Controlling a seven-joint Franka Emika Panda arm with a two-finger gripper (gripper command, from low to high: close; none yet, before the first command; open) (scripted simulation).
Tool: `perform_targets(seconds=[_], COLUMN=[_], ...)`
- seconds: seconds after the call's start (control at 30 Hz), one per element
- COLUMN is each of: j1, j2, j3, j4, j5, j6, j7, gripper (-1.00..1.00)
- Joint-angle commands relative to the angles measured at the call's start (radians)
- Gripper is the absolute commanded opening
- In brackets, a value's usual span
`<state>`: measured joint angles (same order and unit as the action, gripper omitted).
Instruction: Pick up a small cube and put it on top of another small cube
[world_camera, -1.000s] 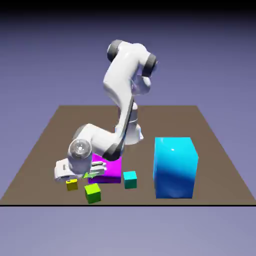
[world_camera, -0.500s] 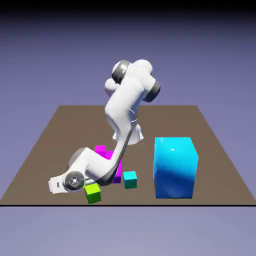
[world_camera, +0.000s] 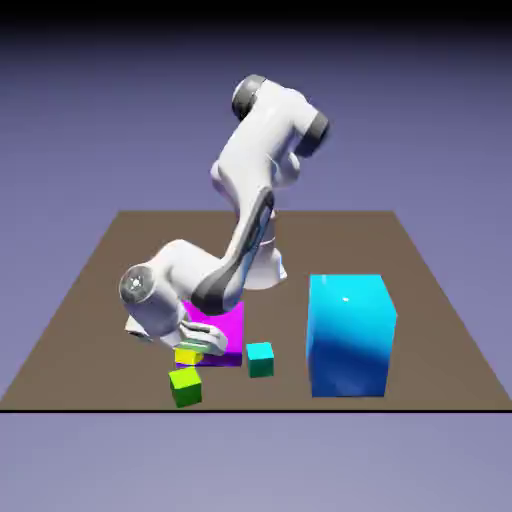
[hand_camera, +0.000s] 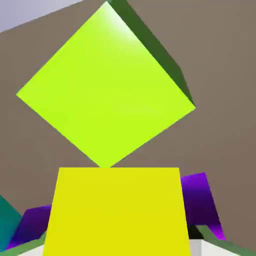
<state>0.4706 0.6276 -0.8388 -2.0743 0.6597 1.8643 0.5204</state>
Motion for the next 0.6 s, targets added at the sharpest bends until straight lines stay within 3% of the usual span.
perform_targets(seconds=[0.0,0.3,0.47,0.57], j1=[0.007,0.069,0.025,0.010], j2=[-0.025,-0.245,-0.310,-0.279], j3=[-0.004,-0.042,-0.019,0.021], j4=[-0.029,-0.285,-0.377,-0.373], j5=[0.040,0.419,0.493,0.525], j6=[0.006,0.055,0.019,0.013], j7=[0.044,0.436,0.653,0.658], gripper=[-1.00,-1.00,-1.00,-1.00])
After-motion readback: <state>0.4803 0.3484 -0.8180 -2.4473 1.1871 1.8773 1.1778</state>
